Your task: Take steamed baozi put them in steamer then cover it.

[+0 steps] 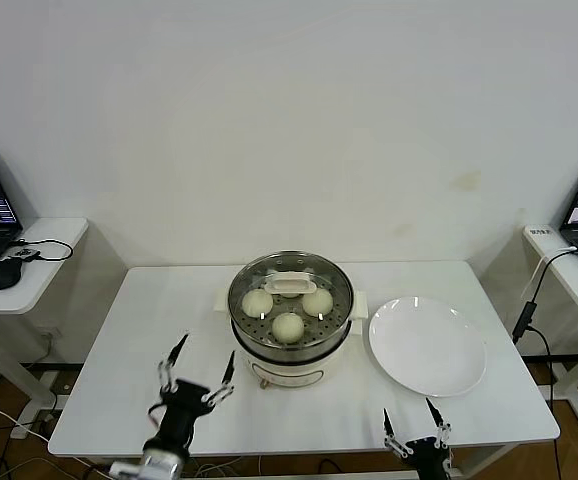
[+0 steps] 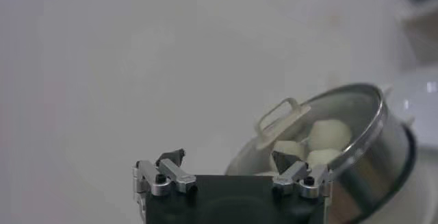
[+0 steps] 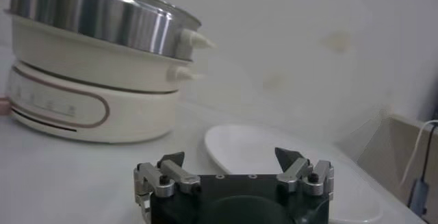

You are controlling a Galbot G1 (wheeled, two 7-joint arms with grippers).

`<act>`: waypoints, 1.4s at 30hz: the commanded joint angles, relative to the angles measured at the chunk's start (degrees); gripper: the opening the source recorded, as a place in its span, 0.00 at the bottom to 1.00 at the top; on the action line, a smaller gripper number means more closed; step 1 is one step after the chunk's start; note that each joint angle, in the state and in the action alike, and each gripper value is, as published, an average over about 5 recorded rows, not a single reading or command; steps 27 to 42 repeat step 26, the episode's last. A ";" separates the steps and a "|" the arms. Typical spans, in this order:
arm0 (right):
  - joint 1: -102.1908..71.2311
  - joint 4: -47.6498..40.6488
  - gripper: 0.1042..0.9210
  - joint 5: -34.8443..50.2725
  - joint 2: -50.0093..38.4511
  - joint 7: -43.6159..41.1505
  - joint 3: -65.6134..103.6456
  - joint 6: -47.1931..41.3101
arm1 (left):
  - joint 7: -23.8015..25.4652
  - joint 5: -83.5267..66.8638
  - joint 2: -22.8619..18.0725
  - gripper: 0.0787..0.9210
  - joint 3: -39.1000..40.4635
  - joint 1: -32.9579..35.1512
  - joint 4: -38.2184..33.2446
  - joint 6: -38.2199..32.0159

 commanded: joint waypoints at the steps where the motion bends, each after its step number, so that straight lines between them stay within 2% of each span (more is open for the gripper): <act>1: -5.18 8.03 0.88 12.99 -6.98 -5.63 -0.95 -7.83 | -5.56 -20.31 -3.97 0.88 -5.75 13.20 6.76 -16.61; 7: -6.20 9.80 0.88 13.30 -7.18 -6.36 -1.49 -9.81 | -3.14 -20.22 -5.57 0.88 -5.17 14.90 7.05 -18.26; 17: -7.11 11.84 0.88 13.29 -5.74 -8.24 -2.02 -10.75 | -4.06 -18.55 -8.57 0.88 -3.65 15.09 5.85 -15.18; 26: -6.97 12.16 0.88 12.92 -5.17 -7.59 -0.76 -12.53 | -3.17 -16.59 -9.06 0.88 -4.69 14.65 6.61 -12.39; 42: -6.97 12.16 0.88 12.92 -5.17 -7.59 -0.76 -12.53 | -3.17 -16.59 -9.06 0.88 -4.69 14.65 6.61 -12.39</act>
